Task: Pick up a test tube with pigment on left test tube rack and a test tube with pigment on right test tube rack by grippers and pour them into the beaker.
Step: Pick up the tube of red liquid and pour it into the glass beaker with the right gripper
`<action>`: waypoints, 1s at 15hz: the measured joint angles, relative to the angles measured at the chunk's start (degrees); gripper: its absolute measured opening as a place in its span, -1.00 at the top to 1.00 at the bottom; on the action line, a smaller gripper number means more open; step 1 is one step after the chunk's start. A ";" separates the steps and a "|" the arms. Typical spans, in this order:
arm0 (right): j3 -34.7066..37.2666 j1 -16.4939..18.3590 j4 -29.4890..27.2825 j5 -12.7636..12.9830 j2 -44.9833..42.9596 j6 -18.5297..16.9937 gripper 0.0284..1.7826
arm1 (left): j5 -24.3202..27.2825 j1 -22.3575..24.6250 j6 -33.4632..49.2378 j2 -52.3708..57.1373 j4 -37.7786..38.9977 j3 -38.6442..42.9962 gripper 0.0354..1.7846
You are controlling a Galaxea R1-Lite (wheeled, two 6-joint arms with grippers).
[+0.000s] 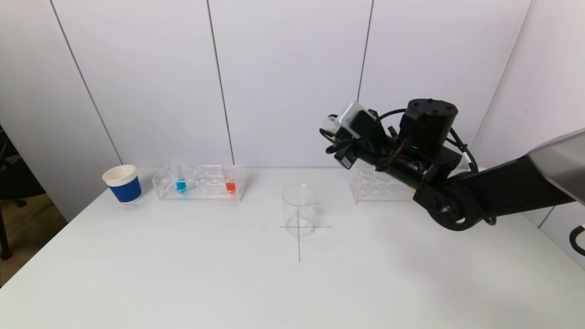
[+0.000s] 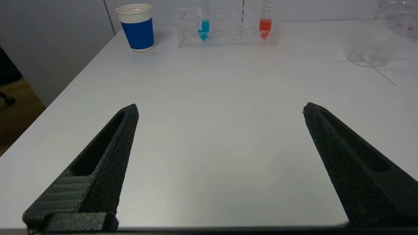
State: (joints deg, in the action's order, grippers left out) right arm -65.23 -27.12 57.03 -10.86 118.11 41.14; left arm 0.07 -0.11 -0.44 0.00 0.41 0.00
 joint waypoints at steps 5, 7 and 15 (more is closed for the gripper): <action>0.54 -0.68 0.05 -0.90 0.95 4.14 0.47 | 0.02 0.00 0.00 0.00 0.00 0.00 -0.98; 1.01 -1.54 0.13 -0.96 1.23 4.66 0.47 | 0.02 0.00 0.00 0.00 0.00 0.00 -0.98; 2.28 -3.27 7.44 -5.40 4.53 4.41 0.47 | 0.02 0.01 0.00 0.00 0.00 0.00 -0.98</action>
State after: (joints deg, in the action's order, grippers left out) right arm -62.95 -30.39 64.46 -16.26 122.65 45.56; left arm 0.10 -0.10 -0.44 0.00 0.41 0.00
